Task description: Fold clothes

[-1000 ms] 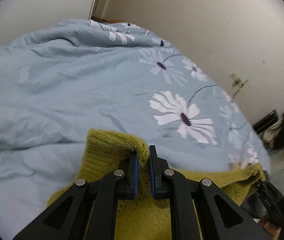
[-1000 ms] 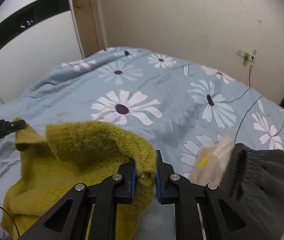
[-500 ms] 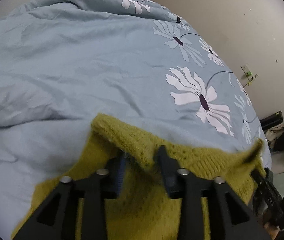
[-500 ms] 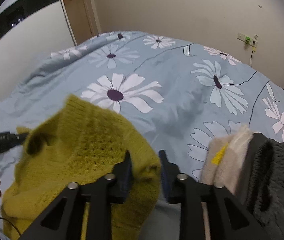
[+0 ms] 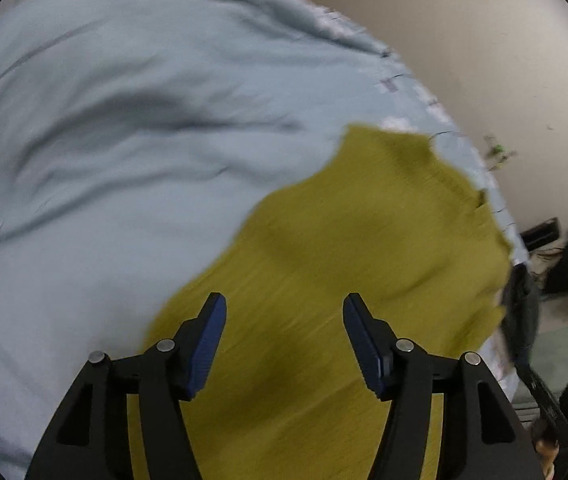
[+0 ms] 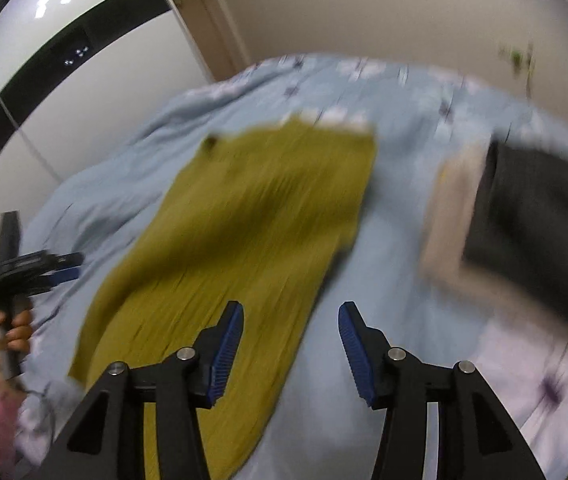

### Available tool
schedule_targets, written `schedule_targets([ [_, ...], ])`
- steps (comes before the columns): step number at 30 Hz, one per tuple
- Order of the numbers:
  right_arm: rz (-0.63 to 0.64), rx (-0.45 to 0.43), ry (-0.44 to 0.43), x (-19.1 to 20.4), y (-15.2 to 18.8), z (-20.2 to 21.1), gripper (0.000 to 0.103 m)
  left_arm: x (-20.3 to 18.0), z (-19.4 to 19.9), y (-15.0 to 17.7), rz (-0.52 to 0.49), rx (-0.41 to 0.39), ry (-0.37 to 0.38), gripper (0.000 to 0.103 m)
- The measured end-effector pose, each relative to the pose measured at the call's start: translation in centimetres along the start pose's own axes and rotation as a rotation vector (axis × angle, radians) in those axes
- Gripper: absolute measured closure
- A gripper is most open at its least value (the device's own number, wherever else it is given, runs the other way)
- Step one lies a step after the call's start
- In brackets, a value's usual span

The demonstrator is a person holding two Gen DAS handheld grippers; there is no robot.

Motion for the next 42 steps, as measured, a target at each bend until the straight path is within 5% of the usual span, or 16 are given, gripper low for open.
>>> schedule_targets([
  [6,-0.106,0.082,-0.073,1.6,7.2,-0.4,0.05,7.4,-1.1,4.6,0.151,0.031,-0.056,0.041],
  [14,-0.235,0.133,-0.099,2.8,9.8,-2.2,0.051,11.3,-2.1,6.3,0.269,0.032,-0.062,0.041],
  [18,-0.26,0.152,-0.084,3.5,10.3,-3.1,0.053,11.7,-2.7,6.9,0.287,0.056,-0.008,0.041],
  [21,-0.255,0.164,-0.089,4.1,10.4,-3.4,0.067,11.2,-2.9,7.2,0.282,0.062,0.037,0.042],
  [26,-0.264,0.169,-0.099,4.7,10.7,-3.8,0.073,9.8,-2.8,7.9,0.264,0.08,0.115,0.049],
  [30,-0.286,0.163,-0.117,5.0,11.0,-3.5,0.089,8.9,-2.9,8.6,0.231,0.102,0.083,0.092],
  [37,-0.346,0.019,-0.165,3.5,8.6,0.3,0.092,4.4,2.0,8.2,0.158,0.028,0.189,0.093],
  [42,-0.296,-0.128,-0.169,2.4,5.1,6.5,0.092,-1.4,8.2,7.5,0.096,-0.022,0.398,0.093],
])
Point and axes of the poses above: each gripper's, at about its wrist camera, not at the fingertips, and z roughly against the way its jaws point, x to its left, y to its underside, the point moved 5 cm from there along -z, roughly the way its jaws point, and after that the axes turned 3 degrees about -x, right-handed, at the moved point
